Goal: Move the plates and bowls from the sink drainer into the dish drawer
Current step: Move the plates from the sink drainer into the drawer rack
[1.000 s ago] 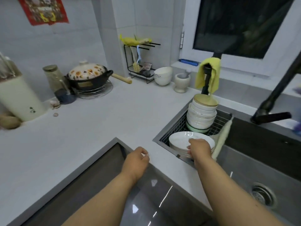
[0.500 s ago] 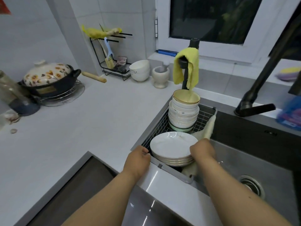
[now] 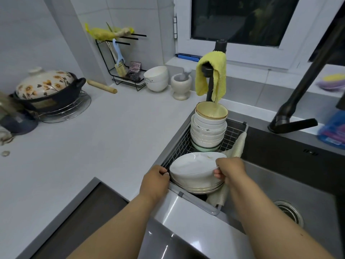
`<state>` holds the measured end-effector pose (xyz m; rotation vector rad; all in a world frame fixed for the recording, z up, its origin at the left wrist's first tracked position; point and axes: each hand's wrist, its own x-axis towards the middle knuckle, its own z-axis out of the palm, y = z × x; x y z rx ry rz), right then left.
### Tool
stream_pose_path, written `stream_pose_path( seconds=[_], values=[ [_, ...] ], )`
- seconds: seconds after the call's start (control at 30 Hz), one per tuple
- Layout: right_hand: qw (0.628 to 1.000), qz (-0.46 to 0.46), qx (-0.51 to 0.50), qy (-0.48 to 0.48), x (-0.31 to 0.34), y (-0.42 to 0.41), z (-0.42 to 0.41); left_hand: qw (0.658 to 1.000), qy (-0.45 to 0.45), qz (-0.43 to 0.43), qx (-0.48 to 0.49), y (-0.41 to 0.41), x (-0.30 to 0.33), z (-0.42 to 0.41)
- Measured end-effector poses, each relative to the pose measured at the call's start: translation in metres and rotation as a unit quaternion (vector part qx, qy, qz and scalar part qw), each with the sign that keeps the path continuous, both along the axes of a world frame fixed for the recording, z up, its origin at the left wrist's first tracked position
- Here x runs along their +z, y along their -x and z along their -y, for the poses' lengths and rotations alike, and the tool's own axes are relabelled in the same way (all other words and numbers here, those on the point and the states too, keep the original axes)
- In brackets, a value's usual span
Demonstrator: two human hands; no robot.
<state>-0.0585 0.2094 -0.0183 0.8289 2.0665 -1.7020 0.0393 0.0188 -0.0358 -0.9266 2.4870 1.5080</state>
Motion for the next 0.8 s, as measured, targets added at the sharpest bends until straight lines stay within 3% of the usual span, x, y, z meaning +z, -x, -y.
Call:
stream_pose_path(
  seconds=[0.27,0.4,0.53,0.8],
  values=[
    [0.999,0.014,0.007,0.052,0.033,-0.013,-0.011,0.977,-0.168,-0.007,0.128,-0.002,0.012,0.010],
    [0.996,-0.007,0.058,0.067,0.053,-0.023,-0.005,0.961,-0.238,0.030,0.141,-0.011,0.025,0.014],
    [0.986,-0.055,0.122,0.097,0.071,-0.034,0.017,0.935,-0.304,0.002,0.182,-0.034,0.037,0.019],
    [0.943,-0.142,0.247,0.169,0.095,-0.076,0.088,0.928,-0.270,-0.092,0.238,-0.109,0.062,0.059]
  ],
)
